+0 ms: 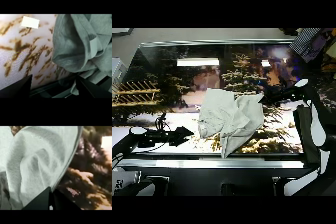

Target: Fold the clothes and pants, and hang the long-sleeved shirts on hangers.

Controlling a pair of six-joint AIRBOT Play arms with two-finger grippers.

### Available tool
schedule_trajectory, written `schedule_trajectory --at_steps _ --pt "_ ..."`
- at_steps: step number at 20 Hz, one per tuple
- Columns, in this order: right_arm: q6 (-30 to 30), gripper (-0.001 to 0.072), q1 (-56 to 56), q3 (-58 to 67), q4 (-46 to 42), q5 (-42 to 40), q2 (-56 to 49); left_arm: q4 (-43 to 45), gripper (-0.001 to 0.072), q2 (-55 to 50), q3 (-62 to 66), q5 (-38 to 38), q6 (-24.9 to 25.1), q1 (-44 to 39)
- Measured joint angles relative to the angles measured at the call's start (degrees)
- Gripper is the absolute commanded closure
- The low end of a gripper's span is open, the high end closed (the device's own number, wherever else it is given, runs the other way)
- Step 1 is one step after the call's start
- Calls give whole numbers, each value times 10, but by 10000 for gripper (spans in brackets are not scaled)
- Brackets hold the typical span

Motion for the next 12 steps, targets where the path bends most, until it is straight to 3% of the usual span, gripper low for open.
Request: schedule_trajectory --at_steps 11,12 --pt "13 681 0 0 0 12 31 -144 121 -101 7 72 61 -66" --pt "13 681 0 0 0 12 33 -147 241 -115 20 75 61 -72"
